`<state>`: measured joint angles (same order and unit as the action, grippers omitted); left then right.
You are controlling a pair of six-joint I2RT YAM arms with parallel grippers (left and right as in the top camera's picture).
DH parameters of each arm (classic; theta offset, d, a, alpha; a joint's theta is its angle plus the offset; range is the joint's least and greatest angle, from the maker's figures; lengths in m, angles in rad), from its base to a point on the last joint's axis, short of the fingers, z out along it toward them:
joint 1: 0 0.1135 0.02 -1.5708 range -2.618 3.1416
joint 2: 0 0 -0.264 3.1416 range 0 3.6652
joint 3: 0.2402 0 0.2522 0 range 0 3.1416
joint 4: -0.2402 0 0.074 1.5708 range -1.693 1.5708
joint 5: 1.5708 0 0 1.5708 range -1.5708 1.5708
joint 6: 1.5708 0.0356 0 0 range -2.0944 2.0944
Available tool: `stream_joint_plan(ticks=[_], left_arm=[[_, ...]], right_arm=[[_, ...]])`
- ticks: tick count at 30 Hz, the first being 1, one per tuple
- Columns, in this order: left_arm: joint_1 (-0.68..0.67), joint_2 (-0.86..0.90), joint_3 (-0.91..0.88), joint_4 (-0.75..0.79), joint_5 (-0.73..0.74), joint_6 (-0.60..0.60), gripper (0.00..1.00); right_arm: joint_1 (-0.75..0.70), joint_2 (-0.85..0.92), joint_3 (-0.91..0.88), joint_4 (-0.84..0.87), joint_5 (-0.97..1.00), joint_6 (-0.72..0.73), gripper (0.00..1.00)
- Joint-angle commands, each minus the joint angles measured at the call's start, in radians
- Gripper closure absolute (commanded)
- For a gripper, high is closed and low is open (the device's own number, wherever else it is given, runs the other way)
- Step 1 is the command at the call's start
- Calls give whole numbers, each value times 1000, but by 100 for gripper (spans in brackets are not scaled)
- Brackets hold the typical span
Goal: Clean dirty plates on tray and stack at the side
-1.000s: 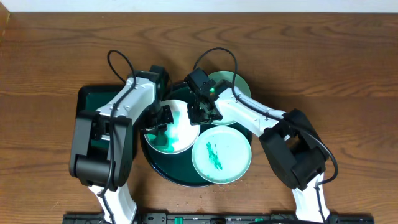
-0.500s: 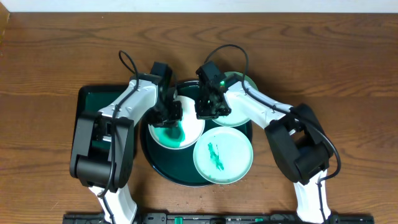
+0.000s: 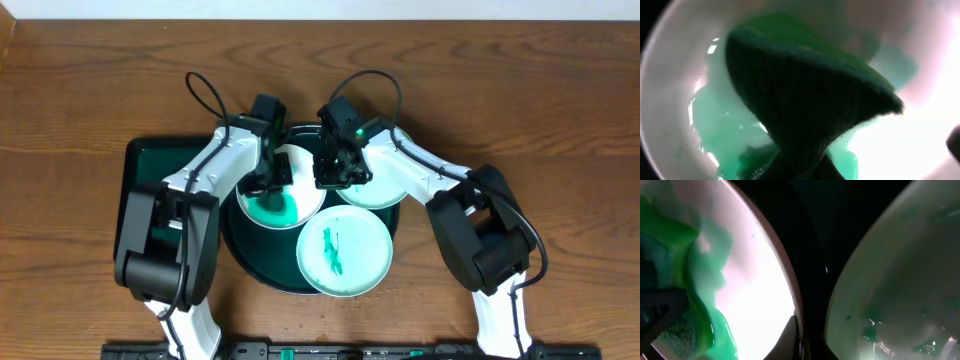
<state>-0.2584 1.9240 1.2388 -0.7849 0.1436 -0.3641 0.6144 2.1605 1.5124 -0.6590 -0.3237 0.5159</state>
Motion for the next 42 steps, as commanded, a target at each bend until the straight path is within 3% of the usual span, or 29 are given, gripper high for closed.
stream_joint_plan(ticks=[1, 4, 11, 15, 21, 24, 30, 38, 42], left_arm=[[23, 58, -34, -44, 330, 249, 93], [24, 58, -34, -17, 531, 372, 93], [25, 58, -34, 158, 495, 365, 93], [36, 58, -34, 229, 253, 267, 93], [57, 58, -34, 211, -323, 43, 93], [64, 56, -34, 179, -453, -5, 93], [65, 27, 24, 8, -431, -45, 93], [71, -114, 136, -169, -241, 40, 93], [103, -211, 156, -199, -221, 42, 93]], right_arm=[[27, 35, -9, -12, -32, -1, 99], [27, 35, -9, -10, -32, -1, 99], [27, 35, -9, -12, -32, -1, 99], [27, 35, -9, -13, -32, -1, 99], [27, 35, -9, -13, -32, -1, 99], [27, 35, -9, -12, -31, -1, 99], [27, 35, -9, -10, -21, 0, 99], [29, 35, -9, -14, -22, -10, 99], [35, 35, -5, -10, -21, -19, 99]])
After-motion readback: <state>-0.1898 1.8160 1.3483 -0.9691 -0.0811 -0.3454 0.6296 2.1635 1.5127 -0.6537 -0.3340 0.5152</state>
